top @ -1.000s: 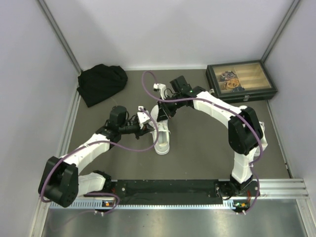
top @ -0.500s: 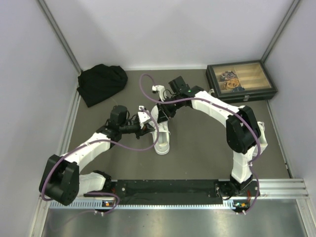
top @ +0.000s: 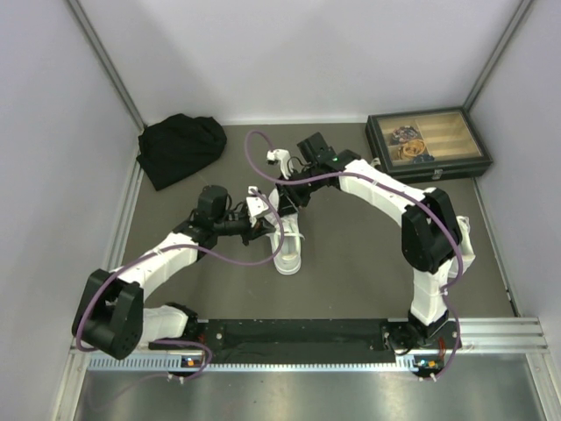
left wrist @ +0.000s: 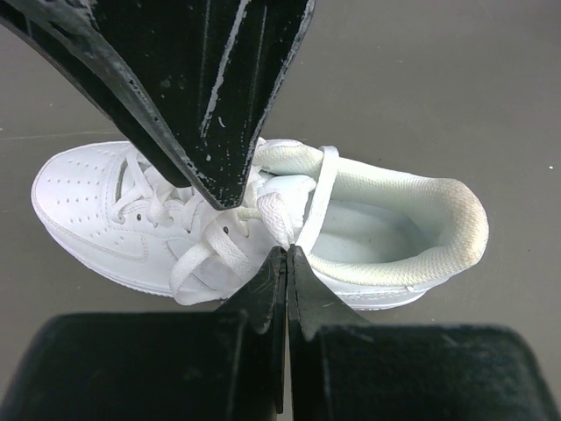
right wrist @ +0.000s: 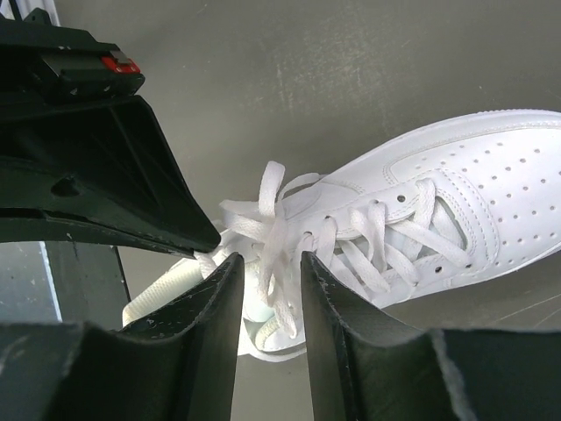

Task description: Tie the shoes

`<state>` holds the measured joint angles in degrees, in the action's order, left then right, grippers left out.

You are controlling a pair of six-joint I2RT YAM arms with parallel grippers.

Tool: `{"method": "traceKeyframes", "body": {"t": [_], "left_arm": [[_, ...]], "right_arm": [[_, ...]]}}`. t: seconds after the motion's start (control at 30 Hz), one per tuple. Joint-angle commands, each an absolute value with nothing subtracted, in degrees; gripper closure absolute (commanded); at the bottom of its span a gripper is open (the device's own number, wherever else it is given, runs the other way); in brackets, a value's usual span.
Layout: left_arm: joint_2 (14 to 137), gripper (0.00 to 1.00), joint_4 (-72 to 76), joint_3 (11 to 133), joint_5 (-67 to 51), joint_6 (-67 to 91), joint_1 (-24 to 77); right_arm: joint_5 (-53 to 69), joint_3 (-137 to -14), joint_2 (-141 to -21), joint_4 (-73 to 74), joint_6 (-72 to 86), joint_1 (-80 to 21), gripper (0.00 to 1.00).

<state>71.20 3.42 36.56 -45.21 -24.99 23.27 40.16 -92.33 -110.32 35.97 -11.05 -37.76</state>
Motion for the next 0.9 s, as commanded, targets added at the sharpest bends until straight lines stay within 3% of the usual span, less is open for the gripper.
{"method": "traceKeyframes", "body": {"t": [0.0, 0.33, 0.47, 0.53, 0.6, 0.73, 0.83, 0.87], "left_arm": [[71.72, 1.0, 5.8, 38.76, -46.32, -25.49, 23.03], [71.1, 1.0, 5.1, 38.58, -46.05, -25.58, 23.03], [70.93, 1.0, 5.01, 38.41, -45.97, -25.57, 22.94], [70.93, 1.0, 4.83, 38.41, -46.05, -25.49, 22.94], [70.84, 1.0, 4.75, 38.32, -46.14, -25.66, 22.94], [71.1, 1.0, 4.83, 38.5, -46.23, -25.66, 22.94], [71.28, 1.0, 4.83, 38.67, -46.23, -25.75, 22.94], [71.28, 1.0, 4.83, 38.67, -46.23, -25.75, 22.94]], "right_arm": [[40.08, -94.83, -111.27, 37.0, -14.15, -38.85, 0.67], [38.76, -95.01, -111.97, 37.44, -15.65, -39.73, 0.71], [38.67, -95.01, -111.45, 37.09, -15.29, -39.73, 0.89], [39.02, -95.27, -111.09, 37.0, -14.6, -39.64, 0.87], [39.02, -95.27, -110.48, 36.48, -14.15, -39.64, 0.74], [38.94, -96.06, -110.92, 36.65, -13.89, -39.64, 0.71], [39.11, -96.15, -111.36, 36.74, -14.15, -39.64, 0.8], [39.11, -96.15, -111.36, 36.65, -14.15, -39.73, 0.89]]}}
